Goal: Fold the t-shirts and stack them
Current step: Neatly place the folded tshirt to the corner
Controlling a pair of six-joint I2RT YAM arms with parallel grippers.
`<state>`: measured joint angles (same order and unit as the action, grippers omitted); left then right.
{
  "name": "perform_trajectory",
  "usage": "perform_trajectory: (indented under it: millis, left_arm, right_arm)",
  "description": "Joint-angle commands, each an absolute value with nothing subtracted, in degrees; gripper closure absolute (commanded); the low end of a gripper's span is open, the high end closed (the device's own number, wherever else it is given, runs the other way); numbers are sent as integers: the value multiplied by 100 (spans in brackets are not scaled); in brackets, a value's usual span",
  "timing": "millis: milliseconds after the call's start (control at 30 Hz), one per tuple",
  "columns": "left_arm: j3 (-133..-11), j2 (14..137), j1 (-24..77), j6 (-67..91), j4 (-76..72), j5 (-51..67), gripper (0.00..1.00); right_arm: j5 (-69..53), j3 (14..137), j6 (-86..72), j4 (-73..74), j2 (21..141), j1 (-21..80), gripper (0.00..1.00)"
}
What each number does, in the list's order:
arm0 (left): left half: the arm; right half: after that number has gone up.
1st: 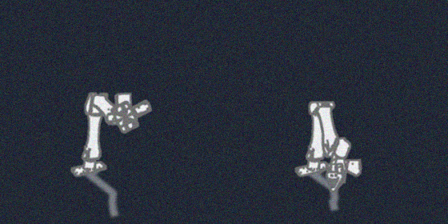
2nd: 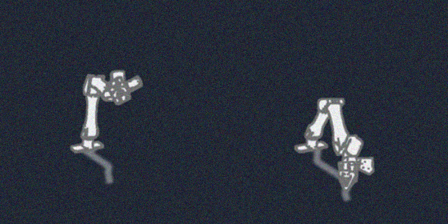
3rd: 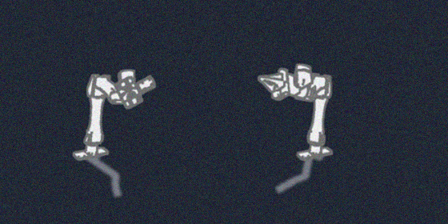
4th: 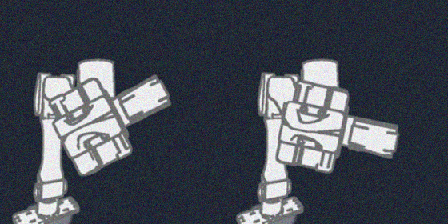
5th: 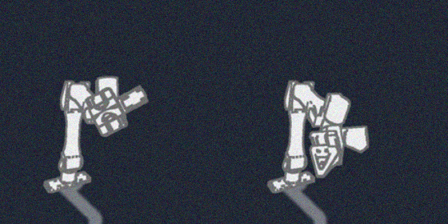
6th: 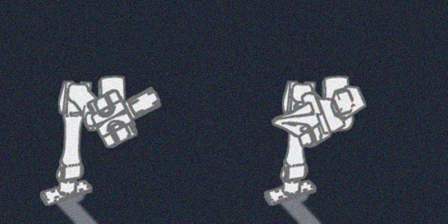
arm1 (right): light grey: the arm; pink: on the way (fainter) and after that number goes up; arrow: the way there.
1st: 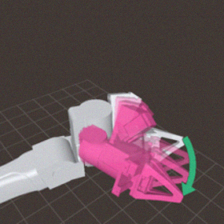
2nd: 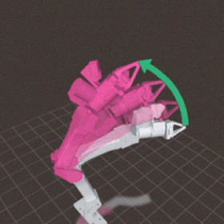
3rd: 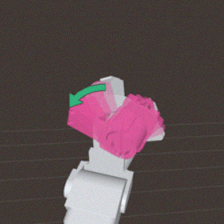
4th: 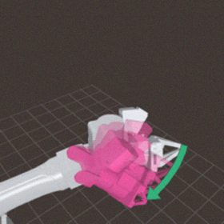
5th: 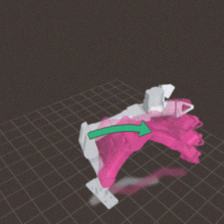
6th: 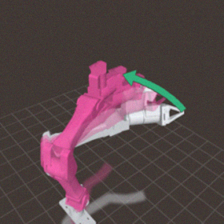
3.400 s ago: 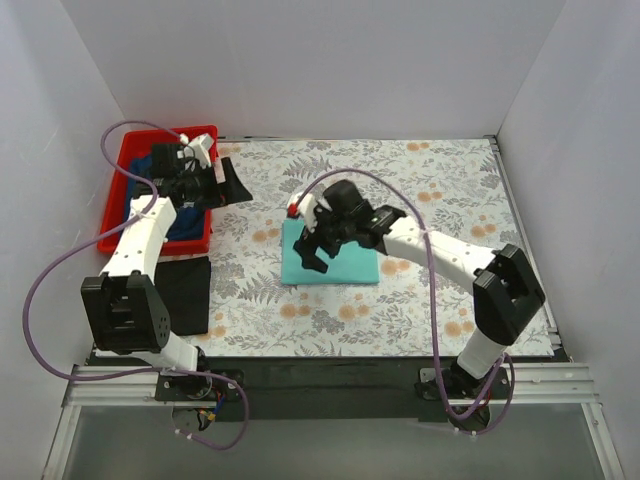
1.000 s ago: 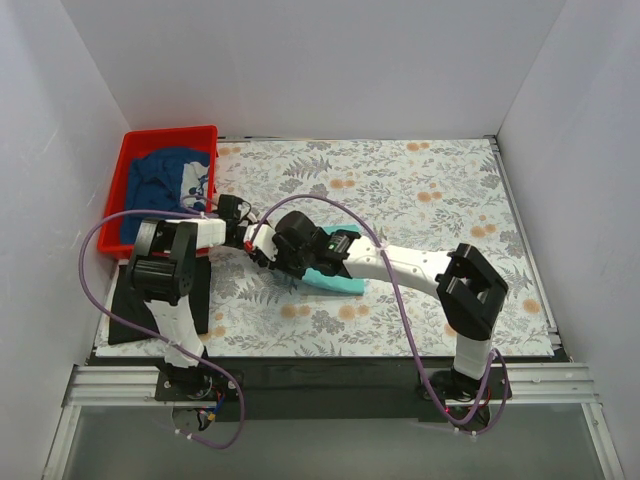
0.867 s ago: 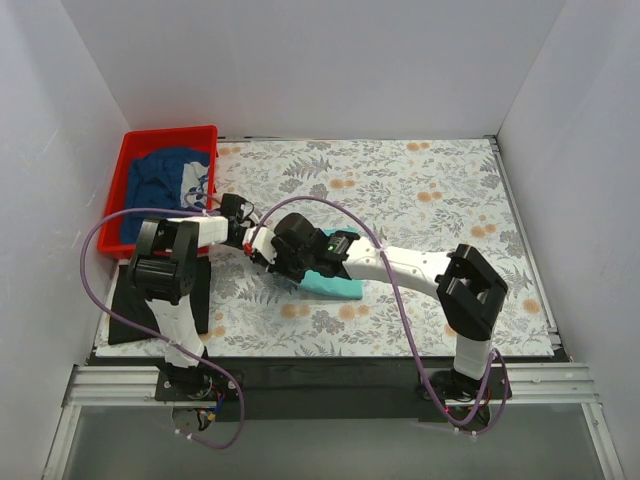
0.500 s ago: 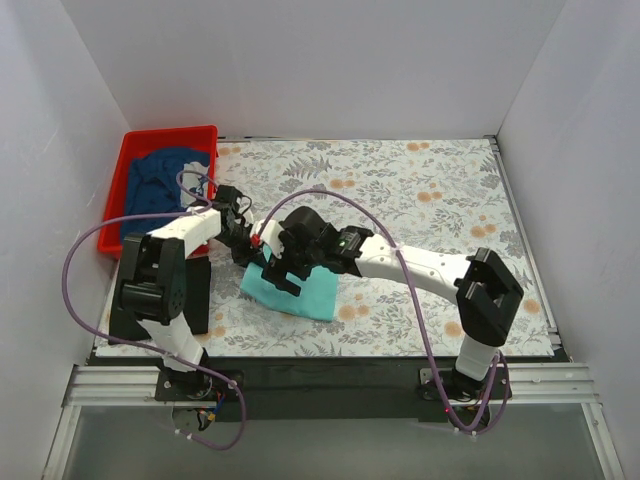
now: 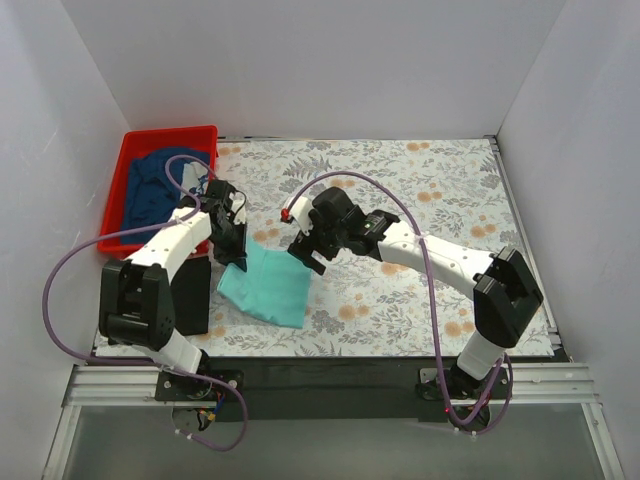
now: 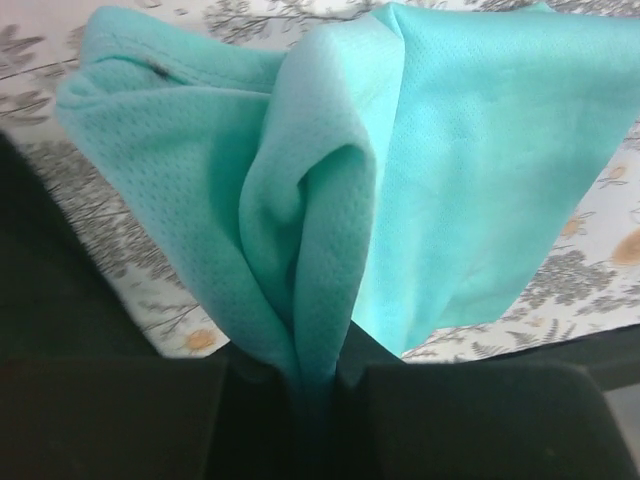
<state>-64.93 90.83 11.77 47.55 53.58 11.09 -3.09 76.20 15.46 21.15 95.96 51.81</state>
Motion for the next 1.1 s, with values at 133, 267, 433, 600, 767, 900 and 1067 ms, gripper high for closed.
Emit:
perform_trajectory:
  millis: [133,267,433,600,767,900,1067]
  left_arm:
    - [-6724,8254,1204,4193,5757,203,100]
    - [-6785,8034,1161,4166,5809,70,100]
    - [-6759,7761,722,3877,6029,70,100]
    - [-6575,7472,-173,3385,6451,386,100]
    - [-6337,6970,-439,2963,6337,299,100]
    - [-6337,6654,-905,2541,6363,711,100]
    - [-6923,6618,-1142,2320,6582,1028,100]
  right_arm:
    - [-97,7532,1679,2153,9290,5203,2]
    - [-35,7462,1723,2153,9246,5203,1]
    - [-26,7269,1775,2171,9088,5194,2]
    - [-26,7163,1784,2180,9053,5177,2]
    - [-26,7189,1784,2197,9088,5150,2]
    - [-26,7216,1793,2224,9105,5150,2]
    - [-26,7146,1802,2232,9079,5159,2]
